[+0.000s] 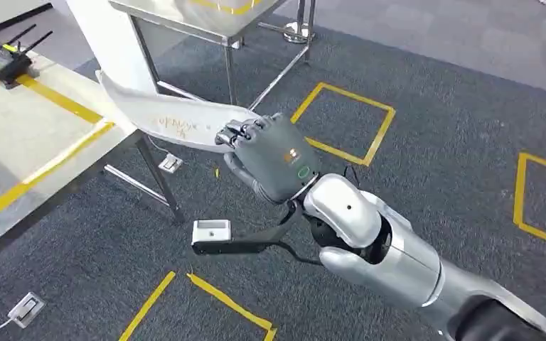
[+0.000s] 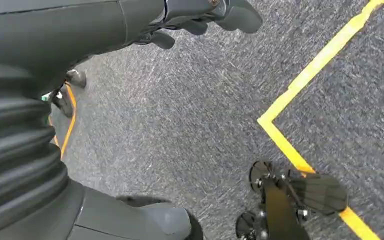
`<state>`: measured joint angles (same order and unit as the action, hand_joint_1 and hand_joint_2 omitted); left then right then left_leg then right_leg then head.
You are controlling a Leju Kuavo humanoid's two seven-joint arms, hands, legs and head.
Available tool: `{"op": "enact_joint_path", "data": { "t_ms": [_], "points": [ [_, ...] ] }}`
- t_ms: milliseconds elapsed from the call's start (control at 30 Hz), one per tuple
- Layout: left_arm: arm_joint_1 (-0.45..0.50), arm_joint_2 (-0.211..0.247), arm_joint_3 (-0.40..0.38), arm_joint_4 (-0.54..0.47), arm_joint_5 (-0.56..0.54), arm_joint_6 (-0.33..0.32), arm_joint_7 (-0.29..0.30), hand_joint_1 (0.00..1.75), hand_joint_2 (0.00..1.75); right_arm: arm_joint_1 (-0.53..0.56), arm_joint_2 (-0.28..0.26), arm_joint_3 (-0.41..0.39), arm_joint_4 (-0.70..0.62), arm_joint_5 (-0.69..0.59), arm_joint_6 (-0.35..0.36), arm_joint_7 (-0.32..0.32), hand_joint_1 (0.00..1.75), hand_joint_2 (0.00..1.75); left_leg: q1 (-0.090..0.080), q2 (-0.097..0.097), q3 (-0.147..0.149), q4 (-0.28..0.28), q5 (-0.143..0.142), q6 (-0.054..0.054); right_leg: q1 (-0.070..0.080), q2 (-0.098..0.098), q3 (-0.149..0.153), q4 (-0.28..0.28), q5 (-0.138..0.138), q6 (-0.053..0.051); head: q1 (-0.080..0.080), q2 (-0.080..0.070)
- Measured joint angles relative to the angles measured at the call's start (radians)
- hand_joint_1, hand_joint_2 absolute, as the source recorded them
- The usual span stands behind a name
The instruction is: Take the parts from the cabinet and place them on the table.
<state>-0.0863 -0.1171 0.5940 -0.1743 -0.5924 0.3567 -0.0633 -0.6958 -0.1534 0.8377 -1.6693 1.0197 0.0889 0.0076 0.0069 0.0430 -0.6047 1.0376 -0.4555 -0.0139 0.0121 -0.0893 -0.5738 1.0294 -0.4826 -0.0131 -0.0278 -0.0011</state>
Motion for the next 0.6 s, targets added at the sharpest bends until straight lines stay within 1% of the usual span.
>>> {"op": "enact_joint_path", "data": {
  "t_ms": [33, 67, 100, 133, 167, 200, 233, 267, 300, 333, 367, 400, 433, 467, 500, 533, 567, 600],
  "points": [
    [0.001, 0.000, 0.000, 0.000, 0.000, 0.000, 0.000, 0.00, 1.75, 0.000, 0.000, 0.000, 0.000, 0.000, 0.000, 0.001, 1.75, 1.75, -0.002, -0.012, -0.002, 0.000, 0.001, 0.007, -0.001, -0.010, 0.003, -0.002, -0.001, 0.005, 0.000, 0.000],
    [0.001, 0.000, 0.000, 0.000, 0.000, 0.000, 0.000, 0.00, 1.75, -0.001, 0.000, 0.000, 0.000, 0.000, 0.000, 0.002, 1.75, 1.75, 0.005, -0.020, 0.002, -0.006, 0.007, 0.017, -0.004, -0.005, 0.001, 0.002, -0.007, 0.014, 0.000, 0.000],
    [0.001, -0.001, 0.000, 0.000, 0.000, 0.000, 0.000, 0.00, 1.75, -0.002, 0.000, -0.001, 0.000, 0.000, 0.000, 0.001, 1.75, 1.75, 0.007, -0.027, 0.001, -0.006, 0.008, 0.019, -0.009, 0.036, -0.005, 0.020, -0.021, 0.022, 0.000, 0.000],
    [-0.001, -0.001, 0.000, 0.000, 0.000, 0.000, 0.000, 0.00, 1.75, -0.004, 0.000, -0.002, 0.000, 0.000, -0.001, 0.000, 1.75, 1.75, 0.009, -0.034, 0.000, -0.006, 0.009, 0.024, -0.011, 0.064, -0.031, 0.077, -0.057, 0.027, 0.002, 0.000],
    [-0.003, -0.001, 0.000, 0.000, 0.000, 0.000, 0.000, 0.00, 1.75, -0.003, -0.001, -0.002, 0.000, 0.000, 0.000, 0.001, 1.75, 1.75, 0.009, -0.042, -0.002, -0.006, 0.010, 0.026, -0.013, 0.077, -0.066, 0.150, -0.093, 0.031, 0.002, 0.000],
    [-0.003, -0.002, 0.000, 0.000, 0.000, 0.000, 0.000, 0.00, 1.75, -0.002, -0.003, -0.002, 0.001, 0.000, 0.000, 0.001, 1.75, 1.75, 0.009, -0.052, -0.004, -0.006, 0.011, 0.027, -0.015, 0.081, -0.110, 0.238, -0.126, 0.034, 0.003, 0.000],
    [-0.002, -0.002, 0.000, 0.000, 0.000, 0.000, 0.000, 0.00, 1.75, -0.001, -0.005, -0.002, 0.002, 0.000, 0.000, 0.001, 1.75, 1.75, 0.009, -0.062, -0.005, -0.005, 0.011, 0.028, -0.015, 0.082, -0.140, 0.294, -0.140, 0.035, 0.002, 0.000],
    [-0.001, -0.002, 0.001, 0.000, 0.000, 0.000, 0.000, 0.00, 1.75, -0.001, -0.006, -0.002, 0.002, 0.000, 0.000, 0.002, 1.75, 1.75, 0.009, -0.071, -0.005, -0.005, 0.011, 0.027, -0.016, 0.082, -0.150, 0.308, -0.132, 0.035, 0.003, 0.000],
    [0.000, -0.002, 0.001, 0.000, 0.000, 0.000, 0.000, 0.00, 1.75, -0.001, -0.007, -0.002, 0.002, 0.000, 0.000, 0.002, 1.75, 1.75, 0.009, -0.083, -0.005, -0.004, 0.012, 0.026, -0.018, 0.083, -0.135, 0.269, -0.097, 0.033, 0.002, 0.000],
    [0.000, -0.002, 0.001, 0.000, 0.000, 0.000, 0.000, 0.00, 1.75, -0.001, -0.008, -0.002, 0.002, 0.000, 0.000, 0.003, 1.75, 1.75, 0.010, -0.093, -0.005, -0.003, 0.012, 0.024, -0.020, 0.086, -0.102, 0.197, -0.054, 0.031, 0.003, 0.000],
    [-0.001, -0.002, 0.001, 0.000, 0.000, 0.000, 0.000, 0.00, 1.75, -0.002, -0.008, -0.002, 0.002, 0.000, 0.000, 0.002, 1.75, 1.75, 0.010, -0.104, -0.004, -0.003, 0.014, 0.022, -0.021, 0.100, -0.053, 0.095, -0.006, 0.026, 0.006, 0.000],
    [-0.001, -0.002, 0.001, 0.000, 0.000, 0.000, 0.000, 0.00, 1.75, -0.003, -0.008, -0.002, 0.002, 0.000, 0.000, 0.000, 1.75, 1.75, 0.012, -0.111, -0.005, -0.003, 0.015, 0.017, -0.024, 0.132, -0.017, 0.018, 0.013, 0.022, 0.008, 0.000],
    [-0.003, -0.003, 0.001, 0.000, 0.000, 0.000, 0.000, 0.00, 1.75, -0.002, -0.008, -0.002, 0.002, 0.000, 0.000, 0.002, 1.75, 1.75, 0.007, -0.118, -0.010, -0.001, 0.016, 0.009, -0.019, 0.142, -0.012, 0.003, 0.002, 0.023, 0.007, 0.000],
    [-0.003, -0.002, 0.001, 0.000, 0.000, 0.000, 0.000, 0.00, 1.75, -0.003, -0.008, -0.002, 0.002, 0.000, 0.000, 0.002, 1.75, 1.75, 0.009, -0.125, -0.013, -0.003, 0.019, 0.001, -0.018, 0.133, -0.014, 0.003, 0.005, 0.020, 0.007, 0.000],
    [-0.002, -0.002, 0.001, 0.000, 0.000, 0.000, -0.001, 0.00, 1.75, -0.002, -0.009, -0.002, 0.002, 0.000, 0.000, 0.002, 1.75, 1.75, 0.012, -0.129, -0.013, -0.006, 0.020, -0.004, -0.014, 0.128, -0.015, 0.004, 0.004, 0.017, 0.007, 0.000],
    [0.001, -0.002, 0.001, 0.000, 0.000, 0.000, -0.001, 0.00, 1.75, -0.003, -0.010, -0.002, 0.002, 0.000, 0.000, 0.003, 1.75, 1.75, 0.014, -0.136, -0.012, -0.012, 0.024, -0.012, -0.012, 0.122, -0.015, 0.004, 0.005, 0.010, 0.007, 0.000],
    [0.001, -0.002, 0.001, 0.000, 0.000, 0.000, -0.001, 0.00, 1.75, -0.004, -0.009, -0.002, 0.002, 0.000, 0.000, 0.002, 1.75, 1.75, 0.011, -0.143, -0.015, -0.014, 0.025, -0.020, -0.020, 0.114, -0.007, -0.006, 0.012, 0.000, 0.007, 0.000],
    [0.002, 0.000, 0.001, 0.000, 0.000, 0.000, 0.000, 0.00, 1.75, -0.004, -0.009, -0.002, 0.002, 0.000, 0.000, 0.001, 1.75, 1.75, 0.012, -0.110, -0.022, 0.004, 0.013, -0.022, -0.021, 0.099, -0.002, -0.013, 0.017, -0.007, 0.006, 0.000]
  ]
}}
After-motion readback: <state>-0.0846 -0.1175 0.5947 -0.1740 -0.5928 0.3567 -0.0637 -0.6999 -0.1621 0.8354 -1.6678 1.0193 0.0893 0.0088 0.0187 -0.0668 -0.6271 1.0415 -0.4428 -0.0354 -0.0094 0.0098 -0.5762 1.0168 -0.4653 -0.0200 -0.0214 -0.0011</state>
